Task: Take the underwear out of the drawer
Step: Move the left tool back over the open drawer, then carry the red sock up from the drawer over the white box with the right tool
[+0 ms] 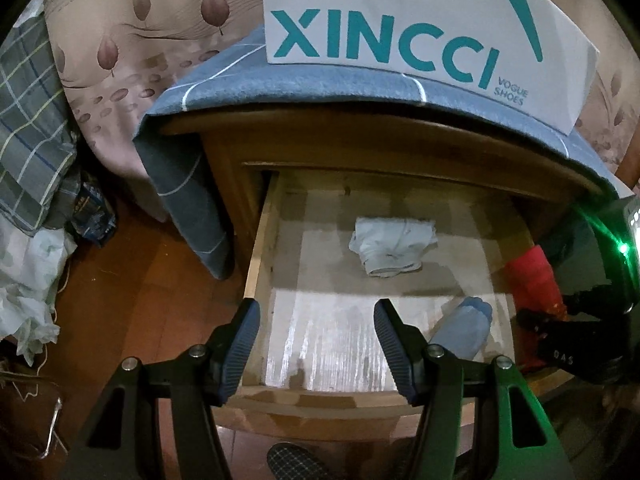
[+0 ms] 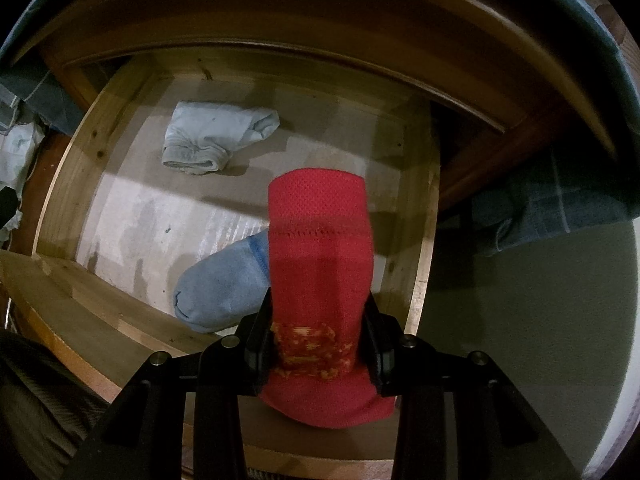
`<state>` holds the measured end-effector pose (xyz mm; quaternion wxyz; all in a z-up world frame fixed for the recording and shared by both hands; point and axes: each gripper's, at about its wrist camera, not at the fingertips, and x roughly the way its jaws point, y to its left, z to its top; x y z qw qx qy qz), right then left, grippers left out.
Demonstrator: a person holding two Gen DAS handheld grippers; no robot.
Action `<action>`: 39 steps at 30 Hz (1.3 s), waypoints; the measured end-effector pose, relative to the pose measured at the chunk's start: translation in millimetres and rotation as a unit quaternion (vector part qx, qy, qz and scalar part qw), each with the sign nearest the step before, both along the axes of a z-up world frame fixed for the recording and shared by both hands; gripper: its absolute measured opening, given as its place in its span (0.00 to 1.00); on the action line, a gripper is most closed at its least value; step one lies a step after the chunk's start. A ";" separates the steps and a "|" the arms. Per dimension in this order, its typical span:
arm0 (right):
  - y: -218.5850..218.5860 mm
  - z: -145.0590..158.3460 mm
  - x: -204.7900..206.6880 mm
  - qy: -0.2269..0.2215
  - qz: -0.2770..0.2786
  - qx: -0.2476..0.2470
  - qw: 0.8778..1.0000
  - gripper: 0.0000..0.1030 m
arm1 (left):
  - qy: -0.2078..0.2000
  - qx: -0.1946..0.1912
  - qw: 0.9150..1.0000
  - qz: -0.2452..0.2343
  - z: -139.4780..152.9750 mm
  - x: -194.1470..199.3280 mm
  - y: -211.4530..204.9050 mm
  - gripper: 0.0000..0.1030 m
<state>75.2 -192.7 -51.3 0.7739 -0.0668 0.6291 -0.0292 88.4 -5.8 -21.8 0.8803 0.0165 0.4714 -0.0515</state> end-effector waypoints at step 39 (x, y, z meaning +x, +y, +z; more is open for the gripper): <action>7.1 48.5 -14.6 -0.077 0.018 0.043 0.996 0.34 | -0.005 -0.002 1.000 0.010 -1.4 -1.8 7.1 0.59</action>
